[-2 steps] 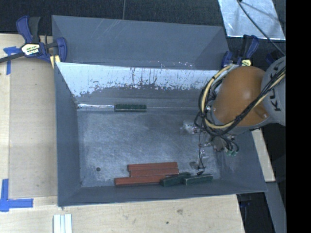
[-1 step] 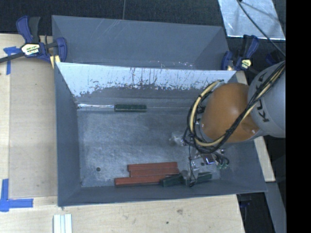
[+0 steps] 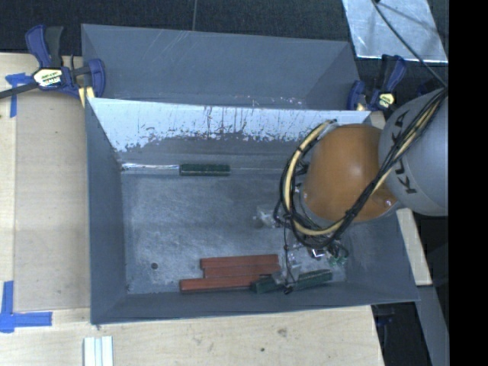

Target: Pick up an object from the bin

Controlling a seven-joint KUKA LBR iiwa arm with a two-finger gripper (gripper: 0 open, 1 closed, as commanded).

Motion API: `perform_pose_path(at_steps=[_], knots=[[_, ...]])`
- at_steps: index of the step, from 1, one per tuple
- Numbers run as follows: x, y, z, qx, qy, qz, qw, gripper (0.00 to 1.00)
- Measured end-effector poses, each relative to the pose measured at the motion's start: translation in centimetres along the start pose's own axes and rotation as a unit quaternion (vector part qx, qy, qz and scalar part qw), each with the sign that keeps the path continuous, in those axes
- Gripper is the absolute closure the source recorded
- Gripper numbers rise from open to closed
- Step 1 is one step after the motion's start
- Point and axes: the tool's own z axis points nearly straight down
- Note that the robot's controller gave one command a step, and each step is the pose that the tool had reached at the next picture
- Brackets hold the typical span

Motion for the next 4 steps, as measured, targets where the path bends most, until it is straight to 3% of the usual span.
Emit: perform_pose_path(at_steps=[1,2,3,4], knots=[[-0.51,1.03,4.47,0.001,0.0014,-0.010,0.9999,0.00],[-0.57,0.98,4.38,0.002,-0.0025,-0.009,1.0000,1.00],[-0.91,0.98,4.27,0.002,-0.0085,-0.010,0.9999,0.00],[-0.48,1.12,4.48,0.001,-0.0009,-0.010,0.9999,1.00]])
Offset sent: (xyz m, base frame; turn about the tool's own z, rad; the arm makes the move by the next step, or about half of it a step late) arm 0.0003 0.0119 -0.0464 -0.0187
